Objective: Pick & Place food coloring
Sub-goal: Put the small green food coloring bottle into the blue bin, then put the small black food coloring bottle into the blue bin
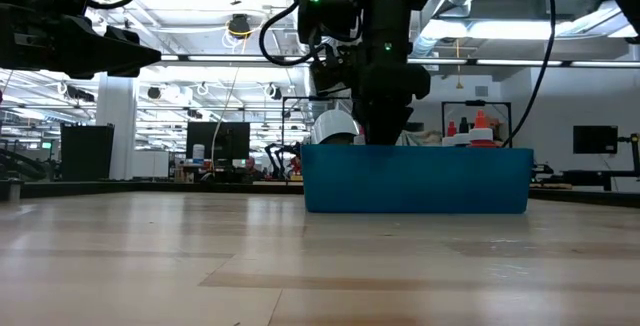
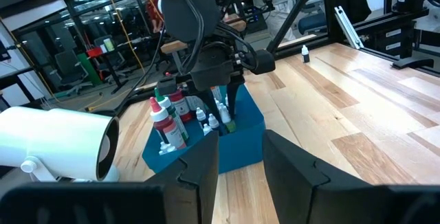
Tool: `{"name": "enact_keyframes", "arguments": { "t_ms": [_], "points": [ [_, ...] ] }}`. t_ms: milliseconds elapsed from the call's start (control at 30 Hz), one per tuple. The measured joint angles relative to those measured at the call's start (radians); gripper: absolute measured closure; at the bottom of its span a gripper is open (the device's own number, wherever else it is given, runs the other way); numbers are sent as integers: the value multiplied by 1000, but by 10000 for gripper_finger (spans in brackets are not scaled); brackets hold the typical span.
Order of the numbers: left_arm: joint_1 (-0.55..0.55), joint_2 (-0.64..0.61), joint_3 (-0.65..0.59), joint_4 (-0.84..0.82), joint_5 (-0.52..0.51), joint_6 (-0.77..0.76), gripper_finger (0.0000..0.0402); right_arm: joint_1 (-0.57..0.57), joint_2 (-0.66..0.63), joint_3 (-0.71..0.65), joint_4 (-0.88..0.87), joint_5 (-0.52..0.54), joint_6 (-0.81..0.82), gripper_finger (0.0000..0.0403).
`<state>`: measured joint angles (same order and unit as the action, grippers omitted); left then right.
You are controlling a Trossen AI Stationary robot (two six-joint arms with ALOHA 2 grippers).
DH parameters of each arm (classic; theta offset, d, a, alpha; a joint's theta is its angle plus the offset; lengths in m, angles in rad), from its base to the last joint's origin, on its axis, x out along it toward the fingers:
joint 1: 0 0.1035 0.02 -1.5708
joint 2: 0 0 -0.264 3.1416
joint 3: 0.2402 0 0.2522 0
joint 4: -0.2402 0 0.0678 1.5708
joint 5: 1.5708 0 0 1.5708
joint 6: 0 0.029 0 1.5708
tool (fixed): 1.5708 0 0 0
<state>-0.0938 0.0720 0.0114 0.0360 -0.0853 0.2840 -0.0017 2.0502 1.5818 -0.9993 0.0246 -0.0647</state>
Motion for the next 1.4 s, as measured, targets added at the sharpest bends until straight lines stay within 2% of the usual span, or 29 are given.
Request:
{"name": "enact_keyframes", "arguments": {
  "t_ms": [367, 600, 800, 1100, 1400],
  "points": [
    [0, 0, 0, 0, 0, 0, 297, -1, -1, 0, -12, 1, 3, 271],
    [0, 0, 0, 0, 0, 0, 297, 7, -12, 1, -42, 5, 12, 260],
    [0, 0, 0, 0, 0, 0, 297, 43, -13, 89, -132, 35, 21, 261],
    [0, 0, 0, 0, 0, 0, 297, 159, -13, 237, -281, 56, 228, 262],
    [0, 0, 0, 0, 0, 0, 297, 330, -40, 239, -289, 55, 321, 268]
  ]
}}
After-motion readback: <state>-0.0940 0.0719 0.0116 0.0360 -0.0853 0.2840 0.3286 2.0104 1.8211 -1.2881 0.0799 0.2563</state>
